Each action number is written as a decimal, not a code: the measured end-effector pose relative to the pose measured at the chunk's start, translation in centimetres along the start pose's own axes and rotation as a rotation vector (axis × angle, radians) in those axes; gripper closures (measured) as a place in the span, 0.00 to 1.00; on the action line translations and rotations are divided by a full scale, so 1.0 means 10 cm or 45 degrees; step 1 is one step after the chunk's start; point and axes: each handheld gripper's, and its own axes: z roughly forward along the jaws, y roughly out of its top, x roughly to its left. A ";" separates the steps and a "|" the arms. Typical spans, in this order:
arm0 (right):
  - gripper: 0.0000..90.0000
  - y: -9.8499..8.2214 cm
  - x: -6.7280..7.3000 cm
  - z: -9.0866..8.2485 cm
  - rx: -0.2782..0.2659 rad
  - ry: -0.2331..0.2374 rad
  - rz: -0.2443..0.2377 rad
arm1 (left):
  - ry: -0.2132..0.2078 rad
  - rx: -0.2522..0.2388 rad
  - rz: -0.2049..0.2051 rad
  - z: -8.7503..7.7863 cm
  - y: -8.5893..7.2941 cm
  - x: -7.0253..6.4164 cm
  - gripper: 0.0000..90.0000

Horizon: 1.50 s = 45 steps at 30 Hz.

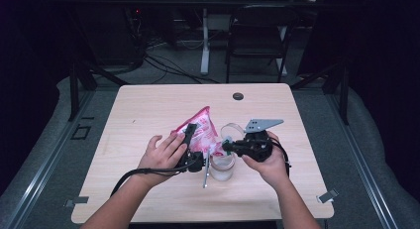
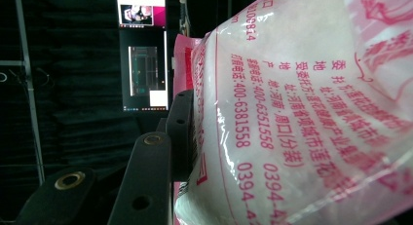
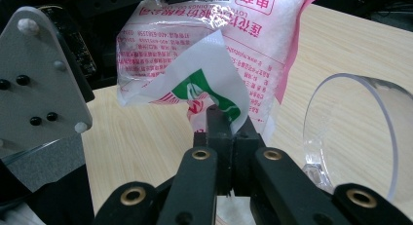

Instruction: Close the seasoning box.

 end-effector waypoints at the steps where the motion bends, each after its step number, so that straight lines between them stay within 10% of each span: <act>1: 1.00 0.00 0.00 0.00 0.000 0.000 0.001 | 0.000 0.000 0.000 0.00 0.00 0.00 0.73; 45: 1.00 -0.01 -0.01 0.01 0.007 -0.007 0.004 | 0.020 -0.008 0.002 0.00 0.01 0.01 0.73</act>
